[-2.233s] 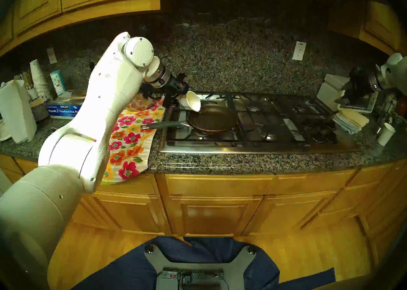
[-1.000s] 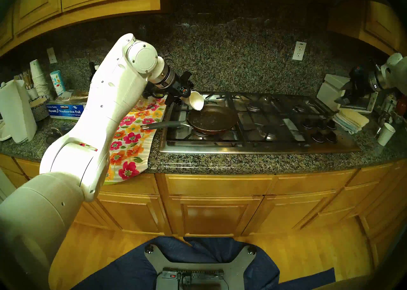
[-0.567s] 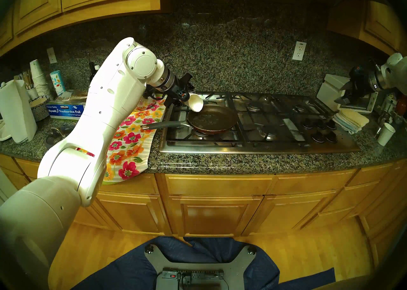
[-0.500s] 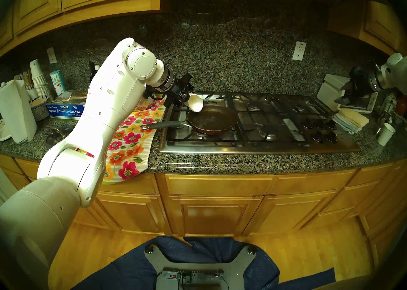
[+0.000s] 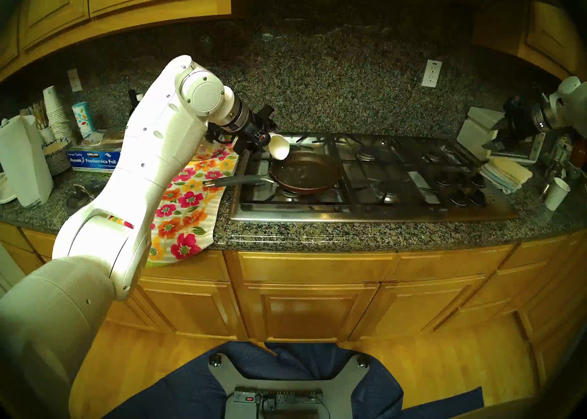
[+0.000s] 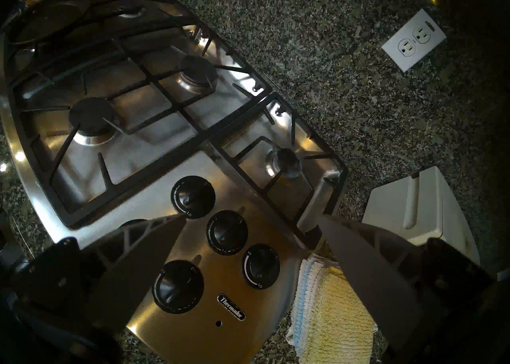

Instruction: Pick up the water cup, pour water into the pot, turn on the stove

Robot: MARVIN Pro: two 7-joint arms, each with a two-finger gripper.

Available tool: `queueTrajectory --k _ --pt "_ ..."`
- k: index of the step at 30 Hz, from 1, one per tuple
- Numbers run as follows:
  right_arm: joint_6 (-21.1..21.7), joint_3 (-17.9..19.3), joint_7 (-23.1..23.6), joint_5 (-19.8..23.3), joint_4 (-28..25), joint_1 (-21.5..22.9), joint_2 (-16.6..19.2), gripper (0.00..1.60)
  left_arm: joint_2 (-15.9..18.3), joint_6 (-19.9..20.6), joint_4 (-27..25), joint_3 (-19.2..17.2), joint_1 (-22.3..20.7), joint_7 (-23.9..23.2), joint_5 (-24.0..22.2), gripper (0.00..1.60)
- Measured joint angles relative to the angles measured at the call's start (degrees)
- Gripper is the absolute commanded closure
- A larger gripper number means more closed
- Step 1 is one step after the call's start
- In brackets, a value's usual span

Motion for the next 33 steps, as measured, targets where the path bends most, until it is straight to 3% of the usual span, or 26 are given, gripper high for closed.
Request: queueTrajectory --k 9,15,22,33 --pt "0.00 0.00 0.00 0.00 -0.01 0.00 0.00 0.00 -0.06 0.51 0.94 -1.28 -0.52 1.10 0.80 0.78" --pt "0.00 0.00 -0.01 0.00 -0.01 -0.01 0.00 0.00 -0.30 2.83 0.41 -4.08 -0.53 0.92 -1.18 0.81" --pt "0.00 0.00 -0.01 0.00 -0.02 -0.01 0.00 0.00 -0.62 7.70 0.09 -8.62 -0.46 -0.26 -4.79 0.80" --pt "0.00 0.00 -0.01 0.00 -0.02 -0.01 0.00 0.00 -1.33 19.48 0.56 -19.23 -0.09 -1.19 -12.04 0.70"
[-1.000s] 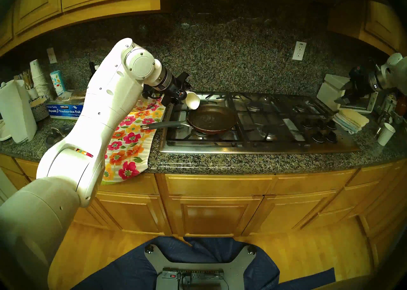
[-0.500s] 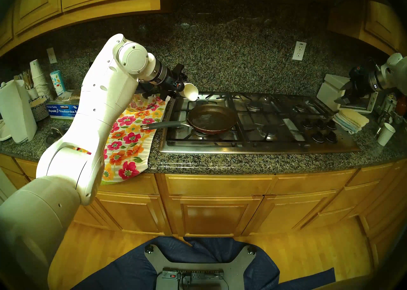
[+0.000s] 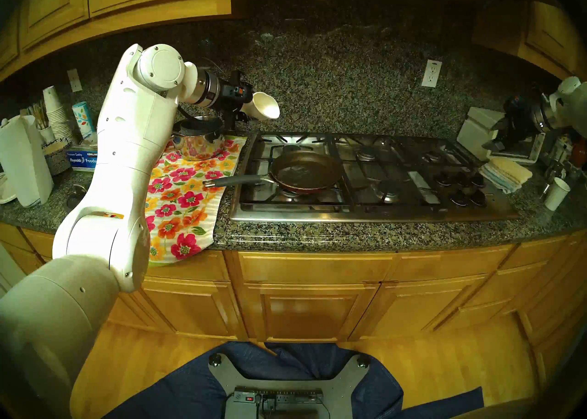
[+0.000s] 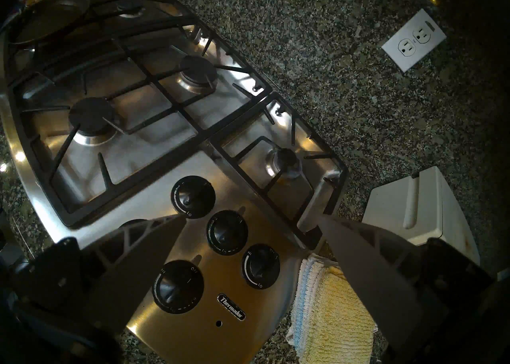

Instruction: Pick up the water cup, pour water into the pot, turn on the stove

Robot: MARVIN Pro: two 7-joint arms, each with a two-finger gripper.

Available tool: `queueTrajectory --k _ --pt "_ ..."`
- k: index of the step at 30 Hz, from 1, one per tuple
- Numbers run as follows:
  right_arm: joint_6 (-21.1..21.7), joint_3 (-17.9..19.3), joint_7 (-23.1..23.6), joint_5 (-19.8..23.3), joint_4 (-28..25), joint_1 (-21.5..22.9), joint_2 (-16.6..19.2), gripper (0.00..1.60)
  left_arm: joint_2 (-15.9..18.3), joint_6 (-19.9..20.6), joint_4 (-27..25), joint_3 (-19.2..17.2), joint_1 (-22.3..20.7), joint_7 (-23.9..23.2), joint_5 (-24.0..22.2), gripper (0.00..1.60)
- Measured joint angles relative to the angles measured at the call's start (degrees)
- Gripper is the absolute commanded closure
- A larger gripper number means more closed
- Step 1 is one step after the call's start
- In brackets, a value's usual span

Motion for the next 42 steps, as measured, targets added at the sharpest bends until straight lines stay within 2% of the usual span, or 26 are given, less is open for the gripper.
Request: queueTrajectory --k 4,5,11,15,18,20,25,34,35,42 --pt "0.00 0.00 0.00 0.00 0.00 0.00 0.00 0.00 0.01 2.91 -0.35 -3.10 0.67 0.08 -2.14 0.67" --pt "0.00 0.00 0.00 0.00 0.00 0.00 0.00 0.00 0.12 4.46 -0.80 -4.99 1.35 0.13 -3.48 0.67" --pt "0.00 0.00 0.00 0.01 0.00 0.00 0.00 0.00 0.73 8.12 -2.64 -10.24 4.55 0.36 -7.24 0.67" --pt "0.00 0.00 0.00 0.01 0.00 0.00 0.00 0.00 1.39 11.39 -4.61 -15.19 8.13 0.38 -9.98 0.60" --pt "0.00 0.00 0.00 0.01 0.00 0.00 0.00 0.00 1.60 12.62 -5.58 -17.16 9.63 0.38 -11.03 0.58" --pt "0.00 0.00 0.00 0.01 0.00 0.00 0.00 0.00 1.77 14.27 -7.19 -20.24 11.96 0.38 -12.65 0.56" --pt "0.00 0.00 0.00 0.01 -0.01 0.00 0.00 0.00 1.77 15.98 -9.40 -25.03 15.81 0.41 -14.94 0.51" --pt "0.00 0.00 0.00 0.00 -0.01 0.00 0.00 0.00 0.96 16.01 -10.24 -33.51 22.22 0.47 -18.67 0.45" --pt "0.00 0.00 0.00 0.00 -0.01 0.00 0.00 0.00 0.63 14.92 -9.82 -35.80 23.62 0.45 -19.88 0.44" --pt "0.00 0.00 0.00 0.00 -0.01 0.01 0.00 0.00 -0.12 10.03 -4.75 -40.77 25.81 0.04 -23.46 0.51"
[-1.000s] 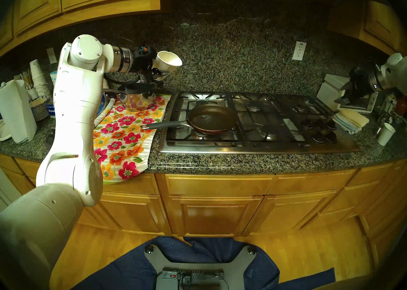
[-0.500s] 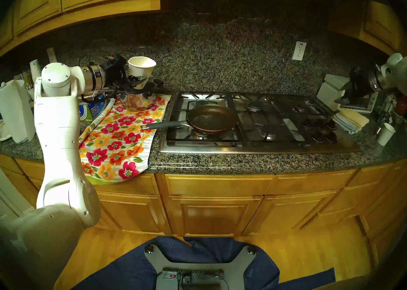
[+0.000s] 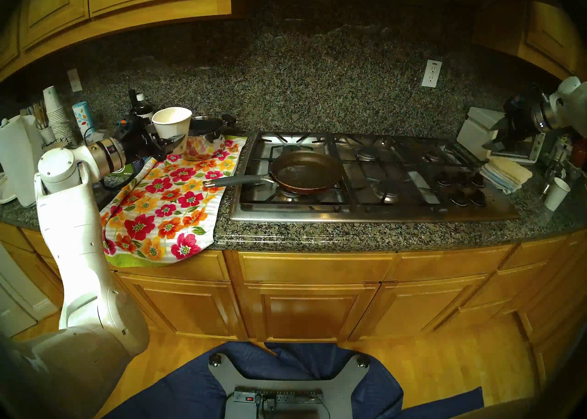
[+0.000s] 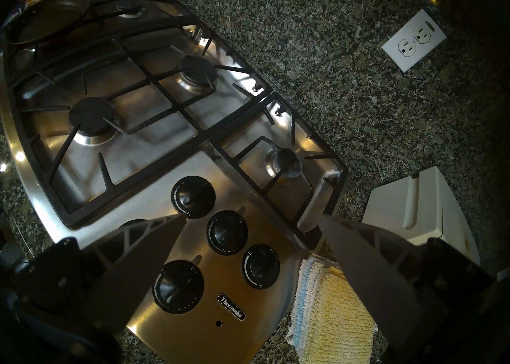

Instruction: Pick up the water cup, pour water into the pot, turn on the stove

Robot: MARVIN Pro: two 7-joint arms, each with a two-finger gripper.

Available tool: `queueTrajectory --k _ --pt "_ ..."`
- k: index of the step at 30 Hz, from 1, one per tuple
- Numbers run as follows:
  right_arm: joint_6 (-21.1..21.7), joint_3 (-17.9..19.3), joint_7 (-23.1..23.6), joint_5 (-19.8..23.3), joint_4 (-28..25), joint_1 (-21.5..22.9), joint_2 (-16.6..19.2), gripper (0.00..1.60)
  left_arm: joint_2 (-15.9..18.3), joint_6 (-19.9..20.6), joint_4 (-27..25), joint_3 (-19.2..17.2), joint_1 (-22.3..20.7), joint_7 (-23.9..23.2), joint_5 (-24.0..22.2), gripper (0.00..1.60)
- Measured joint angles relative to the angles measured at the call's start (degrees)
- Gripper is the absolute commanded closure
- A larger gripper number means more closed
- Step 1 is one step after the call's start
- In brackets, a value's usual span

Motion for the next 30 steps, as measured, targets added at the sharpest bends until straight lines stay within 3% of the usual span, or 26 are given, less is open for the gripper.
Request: queueTrajectory --k 8,30 --pt "0.00 0.00 0.00 0.00 0.00 0.00 0.00 0.00 0.03 -4.01 5.32 -2.94 0.29 -2.15 -2.71 0.48" --pt "0.00 0.00 0.01 0.00 0.02 0.00 0.00 0.00 0.01 -6.79 6.54 -6.47 4.35 -6.48 -3.54 0.35"
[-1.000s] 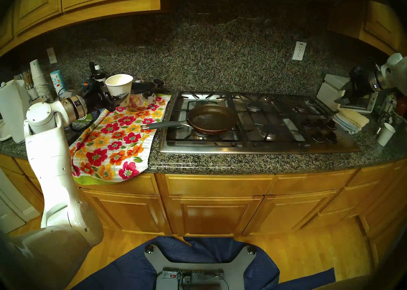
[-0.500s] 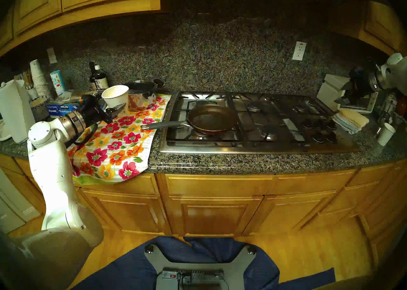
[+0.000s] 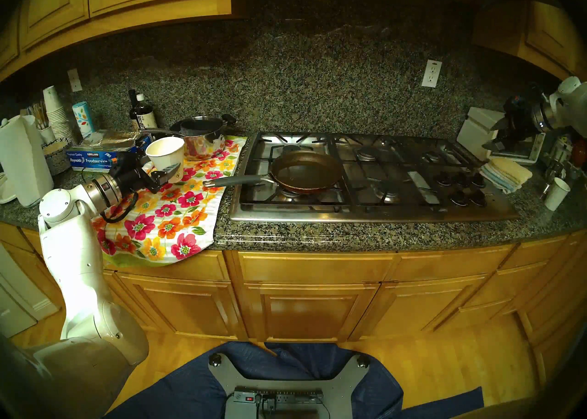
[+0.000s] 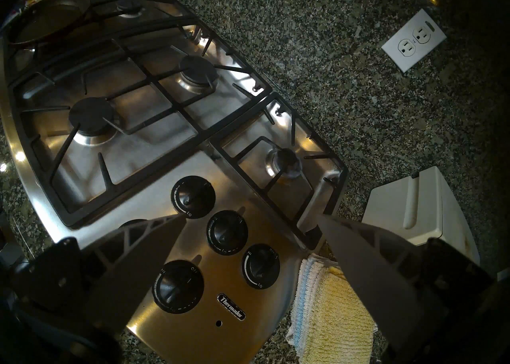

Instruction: Pick up the water cup, pour water into the pot, turn on the stove

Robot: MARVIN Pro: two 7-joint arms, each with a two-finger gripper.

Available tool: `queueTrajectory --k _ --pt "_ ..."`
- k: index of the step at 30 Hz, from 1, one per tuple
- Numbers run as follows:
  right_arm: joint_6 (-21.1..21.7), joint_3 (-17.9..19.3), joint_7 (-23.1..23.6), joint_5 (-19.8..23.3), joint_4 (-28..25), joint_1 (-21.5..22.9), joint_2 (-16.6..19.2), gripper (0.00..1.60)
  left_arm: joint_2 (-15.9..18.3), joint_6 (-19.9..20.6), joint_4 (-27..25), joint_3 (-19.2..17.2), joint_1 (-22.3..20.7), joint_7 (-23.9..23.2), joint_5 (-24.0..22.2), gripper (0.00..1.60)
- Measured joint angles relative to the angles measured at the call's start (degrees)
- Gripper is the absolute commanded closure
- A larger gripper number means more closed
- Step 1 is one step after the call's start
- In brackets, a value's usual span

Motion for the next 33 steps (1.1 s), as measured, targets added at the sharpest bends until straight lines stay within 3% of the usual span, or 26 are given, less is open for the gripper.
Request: queueTrajectory --k 7,11,20,23,26,27,33 --pt "0.00 0.00 0.00 0.00 0.00 0.00 0.00 0.00 -0.05 -0.06 1.41 -1.01 0.77 -0.32 -0.11 0.27" --pt "0.00 0.00 0.00 0.00 0.00 -0.01 0.00 0.00 0.07 -1.10 4.93 -1.68 0.60 -0.02 -0.23 0.24" --pt "0.00 0.00 0.00 0.00 0.00 -0.01 0.00 0.00 0.87 -4.10 10.67 -2.31 -0.11 0.90 -0.22 0.30" --pt "0.00 0.00 0.00 0.00 0.00 -0.01 0.00 0.00 1.31 -5.10 11.67 -2.42 -0.32 0.90 -0.22 0.26" --pt "0.00 0.00 0.00 0.00 0.00 -0.01 0.00 0.00 1.68 -5.90 12.20 -2.44 -0.45 0.77 -0.22 0.13" --pt "0.00 0.00 0.00 0.00 0.00 -0.01 0.00 0.00 1.79 -6.17 12.32 -2.44 -0.47 0.69 -0.23 0.00" --pt "0.00 0.00 0.00 0.00 0.00 -0.01 0.00 0.00 1.95 -7.05 12.30 -2.37 -0.45 0.26 -0.23 0.00"
